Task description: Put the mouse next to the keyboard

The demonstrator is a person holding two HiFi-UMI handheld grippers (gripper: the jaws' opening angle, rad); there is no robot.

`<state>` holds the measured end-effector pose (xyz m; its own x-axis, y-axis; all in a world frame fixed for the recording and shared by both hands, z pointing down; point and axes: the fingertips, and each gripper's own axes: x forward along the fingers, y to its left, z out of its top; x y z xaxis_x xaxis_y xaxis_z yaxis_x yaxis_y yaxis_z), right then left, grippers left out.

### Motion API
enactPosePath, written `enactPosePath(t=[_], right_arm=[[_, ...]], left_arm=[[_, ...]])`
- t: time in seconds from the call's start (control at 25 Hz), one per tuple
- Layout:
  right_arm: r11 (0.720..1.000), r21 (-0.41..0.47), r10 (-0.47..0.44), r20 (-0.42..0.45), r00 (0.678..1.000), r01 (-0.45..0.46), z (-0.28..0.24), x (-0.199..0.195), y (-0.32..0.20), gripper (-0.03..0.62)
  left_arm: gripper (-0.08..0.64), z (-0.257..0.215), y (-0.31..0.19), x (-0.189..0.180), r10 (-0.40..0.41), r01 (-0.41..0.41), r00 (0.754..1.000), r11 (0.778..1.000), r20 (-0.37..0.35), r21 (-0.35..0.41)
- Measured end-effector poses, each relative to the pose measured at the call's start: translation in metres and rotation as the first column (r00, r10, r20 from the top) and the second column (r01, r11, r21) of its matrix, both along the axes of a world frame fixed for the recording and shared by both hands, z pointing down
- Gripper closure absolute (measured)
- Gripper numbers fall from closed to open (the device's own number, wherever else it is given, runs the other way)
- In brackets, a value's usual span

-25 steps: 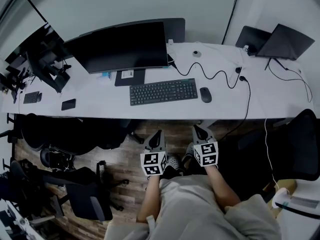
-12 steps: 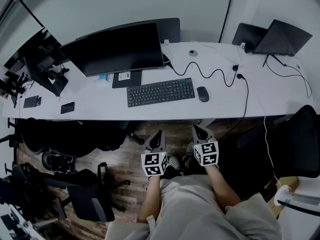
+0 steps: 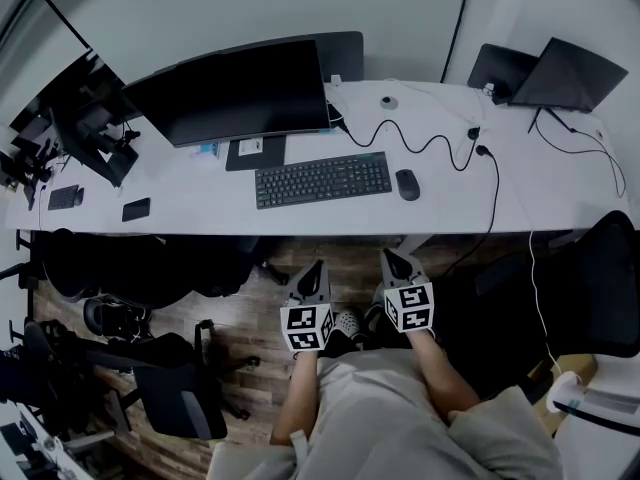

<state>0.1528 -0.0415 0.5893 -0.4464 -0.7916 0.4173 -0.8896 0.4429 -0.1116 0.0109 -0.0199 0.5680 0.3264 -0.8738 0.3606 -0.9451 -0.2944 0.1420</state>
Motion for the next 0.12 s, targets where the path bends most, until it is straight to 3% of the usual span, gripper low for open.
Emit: enactPosePath(t=[0.12], right_arm=[[1.0, 0.005, -0.009, 0.001, 1.0, 0.009, -0.0014, -0.0055, 0.001, 0.584]], left_arm=[[0.537, -0.0014, 0.0004, -0.0033, -0.002, 0.002, 1.0, 1.0, -0.001, 0.002]])
